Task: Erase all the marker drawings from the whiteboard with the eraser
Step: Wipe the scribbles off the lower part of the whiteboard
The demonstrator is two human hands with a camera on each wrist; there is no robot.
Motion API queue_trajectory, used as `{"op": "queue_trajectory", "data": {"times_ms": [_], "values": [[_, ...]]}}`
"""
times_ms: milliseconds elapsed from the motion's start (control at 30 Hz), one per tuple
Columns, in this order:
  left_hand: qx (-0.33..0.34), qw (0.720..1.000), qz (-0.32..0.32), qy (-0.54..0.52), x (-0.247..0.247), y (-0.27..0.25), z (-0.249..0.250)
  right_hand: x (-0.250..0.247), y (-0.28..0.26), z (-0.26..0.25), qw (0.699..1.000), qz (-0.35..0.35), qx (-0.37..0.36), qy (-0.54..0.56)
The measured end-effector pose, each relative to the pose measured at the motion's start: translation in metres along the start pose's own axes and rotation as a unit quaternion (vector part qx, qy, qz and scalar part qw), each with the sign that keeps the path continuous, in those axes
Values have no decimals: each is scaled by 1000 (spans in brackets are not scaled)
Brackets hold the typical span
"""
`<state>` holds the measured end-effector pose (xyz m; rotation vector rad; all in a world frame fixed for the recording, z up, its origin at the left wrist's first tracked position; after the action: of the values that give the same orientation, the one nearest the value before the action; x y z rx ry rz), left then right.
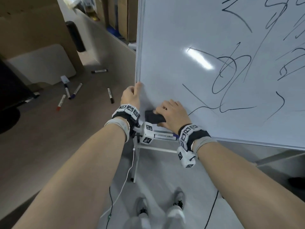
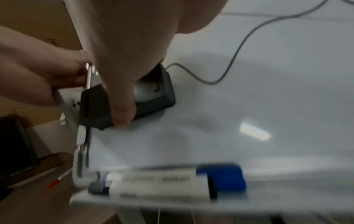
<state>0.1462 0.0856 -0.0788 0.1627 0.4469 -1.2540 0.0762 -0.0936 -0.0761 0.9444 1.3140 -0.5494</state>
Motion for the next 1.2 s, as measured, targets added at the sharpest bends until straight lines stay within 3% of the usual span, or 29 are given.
{"op": "queue_trajectory", "data": {"times_ms": [200, 367, 567, 633, 767, 867, 933, 1067, 1133, 1200], "values": [[-34, 994, 43, 97, -1, -12, 8, -80, 15, 59, 986, 112, 124, -11], [-53, 991, 74, 98, 6, -21, 12, -57, -13, 67, 967, 159, 191, 46], [-58, 984, 111, 131, 1, -18, 13, -8, -38, 33, 998, 45, 52, 12], [-64, 983, 116, 130, 2, -20, 13, -27, -31, 44, 996, 61, 69, -6], [-67, 982, 120, 130, 6, -25, 15, -89, -22, 96, 966, 160, 202, -5], [-72, 980, 121, 140, 8, -28, 16, -91, -26, 100, 958, 182, 222, 6], [-74, 978, 128, 145, 6, -26, 15, -68, -33, 86, 965, 154, 213, 26], [-47, 975, 143, 164, 5, -19, 11, -16, -58, 51, 996, 26, 82, -6], [-39, 967, 153, 201, 8, -19, 10, -22, -60, 59, 997, 25, 74, -26], [-54, 959, 170, 220, 14, -24, 10, -46, -59, 78, 988, 72, 126, -44]]}}
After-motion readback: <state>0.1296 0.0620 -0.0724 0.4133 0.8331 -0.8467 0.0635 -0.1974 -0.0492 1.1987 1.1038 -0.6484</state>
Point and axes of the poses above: each hand's wrist, its own y-axis towards the middle knuckle, its own x-axis out of the palm, z = x × y, the point moved 5 cm from there along y, towards the middle knuckle, and after that the axes turned 3 degrees about -x, right-handed, at the moved point
